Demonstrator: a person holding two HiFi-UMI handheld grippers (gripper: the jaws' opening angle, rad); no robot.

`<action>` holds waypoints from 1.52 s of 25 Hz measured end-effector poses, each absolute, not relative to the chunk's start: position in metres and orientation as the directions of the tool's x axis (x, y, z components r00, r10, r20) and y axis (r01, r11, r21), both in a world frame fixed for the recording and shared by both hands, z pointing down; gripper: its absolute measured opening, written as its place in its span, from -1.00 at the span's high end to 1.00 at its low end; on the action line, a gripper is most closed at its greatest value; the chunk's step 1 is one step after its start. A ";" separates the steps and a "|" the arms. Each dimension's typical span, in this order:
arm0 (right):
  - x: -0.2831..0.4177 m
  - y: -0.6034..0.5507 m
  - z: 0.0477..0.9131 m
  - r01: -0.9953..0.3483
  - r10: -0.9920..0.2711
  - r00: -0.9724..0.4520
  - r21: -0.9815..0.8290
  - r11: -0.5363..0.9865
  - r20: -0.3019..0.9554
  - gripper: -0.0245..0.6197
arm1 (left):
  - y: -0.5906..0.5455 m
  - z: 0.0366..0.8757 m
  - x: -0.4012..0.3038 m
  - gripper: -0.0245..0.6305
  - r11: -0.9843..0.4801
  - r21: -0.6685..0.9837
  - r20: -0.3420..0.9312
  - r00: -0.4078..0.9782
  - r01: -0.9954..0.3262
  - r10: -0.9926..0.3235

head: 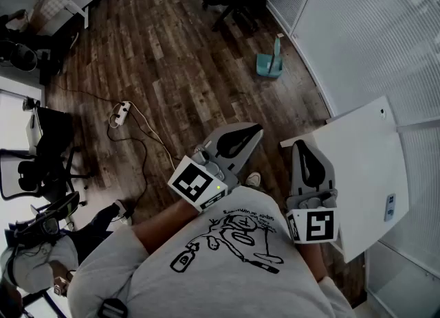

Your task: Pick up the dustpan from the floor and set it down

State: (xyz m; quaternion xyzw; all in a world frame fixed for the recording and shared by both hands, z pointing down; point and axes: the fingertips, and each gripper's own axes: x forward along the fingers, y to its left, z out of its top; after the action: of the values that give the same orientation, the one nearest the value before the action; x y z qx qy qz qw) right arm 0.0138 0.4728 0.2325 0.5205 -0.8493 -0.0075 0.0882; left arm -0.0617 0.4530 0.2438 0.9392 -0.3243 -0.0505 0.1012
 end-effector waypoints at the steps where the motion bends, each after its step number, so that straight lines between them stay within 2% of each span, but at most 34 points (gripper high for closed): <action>1: 0.011 0.472 0.234 -0.882 -0.885 -0.444 0.107 0.460 0.144 0.90 | 0.452 0.245 -0.065 0.92 -0.768 0.225 -0.031 0.784 -0.599 -0.620; 15: -0.044 0.446 0.234 -0.895 -0.900 -0.415 0.116 0.430 0.136 0.90 | 0.429 0.254 -0.126 0.92 -0.761 0.242 -0.027 0.780 -0.601 -0.625; 23: -0.069 0.434 0.248 -0.896 -0.895 -0.409 0.107 0.431 0.175 0.90 | 0.413 0.265 -0.157 0.92 -0.755 0.252 -0.014 0.777 -0.606 -0.629; 38: -0.063 0.361 0.251 -0.880 -0.879 -0.445 0.101 0.465 0.173 0.90 | 0.348 0.266 -0.152 0.92 -0.733 0.253 -0.004 0.757 -0.631 -0.653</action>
State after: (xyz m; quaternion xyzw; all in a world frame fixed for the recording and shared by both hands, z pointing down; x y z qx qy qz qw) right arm -0.0630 0.3615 0.2515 0.5172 -0.8499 0.0017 0.1008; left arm -0.1521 0.3476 0.2662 0.9298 -0.3454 -0.0461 0.1189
